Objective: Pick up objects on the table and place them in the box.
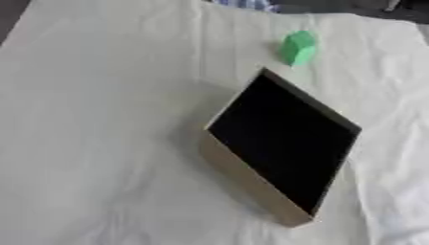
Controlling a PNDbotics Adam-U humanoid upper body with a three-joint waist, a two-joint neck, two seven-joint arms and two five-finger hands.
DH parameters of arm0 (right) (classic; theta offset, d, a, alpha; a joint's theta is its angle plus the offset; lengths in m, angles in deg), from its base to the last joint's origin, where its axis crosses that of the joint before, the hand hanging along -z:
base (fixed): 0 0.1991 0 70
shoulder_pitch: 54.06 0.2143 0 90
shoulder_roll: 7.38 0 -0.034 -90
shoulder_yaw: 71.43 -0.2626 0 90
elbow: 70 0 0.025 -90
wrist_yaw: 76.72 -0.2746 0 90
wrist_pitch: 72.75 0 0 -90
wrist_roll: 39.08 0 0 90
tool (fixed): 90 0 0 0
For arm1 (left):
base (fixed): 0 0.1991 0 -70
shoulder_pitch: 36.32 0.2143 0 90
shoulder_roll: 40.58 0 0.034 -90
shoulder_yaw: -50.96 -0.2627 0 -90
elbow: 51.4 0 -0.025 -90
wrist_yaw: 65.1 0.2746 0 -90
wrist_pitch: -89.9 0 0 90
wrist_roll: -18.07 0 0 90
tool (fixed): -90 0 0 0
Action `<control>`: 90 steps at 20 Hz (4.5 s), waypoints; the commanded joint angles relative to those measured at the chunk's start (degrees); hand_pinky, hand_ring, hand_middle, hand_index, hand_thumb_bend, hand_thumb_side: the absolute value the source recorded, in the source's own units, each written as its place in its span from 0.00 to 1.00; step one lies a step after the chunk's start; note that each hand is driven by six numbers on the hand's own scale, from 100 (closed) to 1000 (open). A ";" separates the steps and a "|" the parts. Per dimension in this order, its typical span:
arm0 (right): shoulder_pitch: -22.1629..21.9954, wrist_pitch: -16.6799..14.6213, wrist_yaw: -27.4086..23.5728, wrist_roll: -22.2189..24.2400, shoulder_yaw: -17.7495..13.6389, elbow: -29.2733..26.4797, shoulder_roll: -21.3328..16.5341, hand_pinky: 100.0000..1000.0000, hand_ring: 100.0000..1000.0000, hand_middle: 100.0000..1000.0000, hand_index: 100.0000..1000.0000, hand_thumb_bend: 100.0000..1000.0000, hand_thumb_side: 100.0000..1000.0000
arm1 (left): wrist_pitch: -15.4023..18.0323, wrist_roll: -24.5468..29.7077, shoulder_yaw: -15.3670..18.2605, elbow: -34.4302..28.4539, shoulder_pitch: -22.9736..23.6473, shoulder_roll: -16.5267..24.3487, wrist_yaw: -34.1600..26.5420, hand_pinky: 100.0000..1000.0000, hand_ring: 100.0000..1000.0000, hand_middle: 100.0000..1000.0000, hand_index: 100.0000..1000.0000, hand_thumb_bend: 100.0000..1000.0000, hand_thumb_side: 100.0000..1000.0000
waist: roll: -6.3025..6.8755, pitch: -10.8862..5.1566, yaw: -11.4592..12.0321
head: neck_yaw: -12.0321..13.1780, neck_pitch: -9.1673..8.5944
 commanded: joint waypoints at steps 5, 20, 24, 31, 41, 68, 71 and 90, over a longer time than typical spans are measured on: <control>6.96 -2.49 5.22 8.49 4.30 13.00 -6.24 0.75 0.72 0.63 0.83 0.00 0.77 | -0.09 0.59 -0.38 -1.02 -0.03 1.77 -0.02 0.52 0.66 0.63 0.77 0.00 0.56 | -0.19 -1.79 0.20 | -0.38 0.47; 19.31 -17.56 21.61 27.61 10.83 35.49 -0.54 0.84 0.87 0.83 0.89 0.00 0.87 | -0.35 1.22 -0.88 -1.02 0.24 2.29 -0.41 0.52 0.66 0.63 0.77 0.00 0.57 | -0.82 -2.26 0.35 | -0.94 0.40; 19.88 -22.81 21.55 33.71 11.33 36.71 0.35 0.86 0.90 0.85 0.93 0.07 0.64 | -0.45 1.24 -0.87 -1.02 0.30 2.24 -0.40 0.52 0.66 0.63 0.77 0.00 0.57 | -0.77 -2.12 0.43 | -0.98 0.41; 21.79 -25.52 19.30 46.62 11.98 36.22 1.71 0.86 0.91 0.88 0.97 0.22 0.40 | -0.65 1.43 -1.01 -1.02 0.34 2.09 -0.47 0.52 0.66 0.63 0.77 0.00 0.57 | -0.63 -1.90 0.52 | -1.46 0.23; 22.98 -23.33 17.76 50.55 13.20 35.37 3.19 0.84 0.85 0.85 1.00 0.18 0.30 | -0.83 1.53 -1.12 -1.02 0.26 1.95 -0.53 0.52 0.66 0.63 0.77 0.00 0.58 | -0.69 -1.56 0.93 | -1.58 0.04; 25.02 -25.87 23.13 48.03 15.13 36.85 6.72 0.85 0.86 0.87 1.00 0.23 0.27 | -1.00 2.55 -1.92 -1.02 -0.95 2.30 -0.62 0.51 0.65 0.63 0.77 0.00 0.60 | -3.12 1.11 5.97 | -5.28 -3.07; 24.76 -25.90 24.59 48.12 15.10 36.79 6.52 0.86 0.87 0.88 1.00 0.25 0.26 | -1.00 2.63 -1.96 -1.02 -0.96 2.38 -0.56 0.51 0.65 0.63 0.77 0.00 0.61 | -3.37 1.48 6.44 | -5.63 -3.09; 24.69 -26.23 32.34 47.69 13.15 39.24 6.92 0.92 0.97 0.95 1.00 0.32 0.28 | -1.04 2.91 -2.17 -1.02 -1.22 2.49 -0.39 0.51 0.65 0.62 0.76 0.00 0.62 | -4.24 3.27 8.23 | -6.44 -3.92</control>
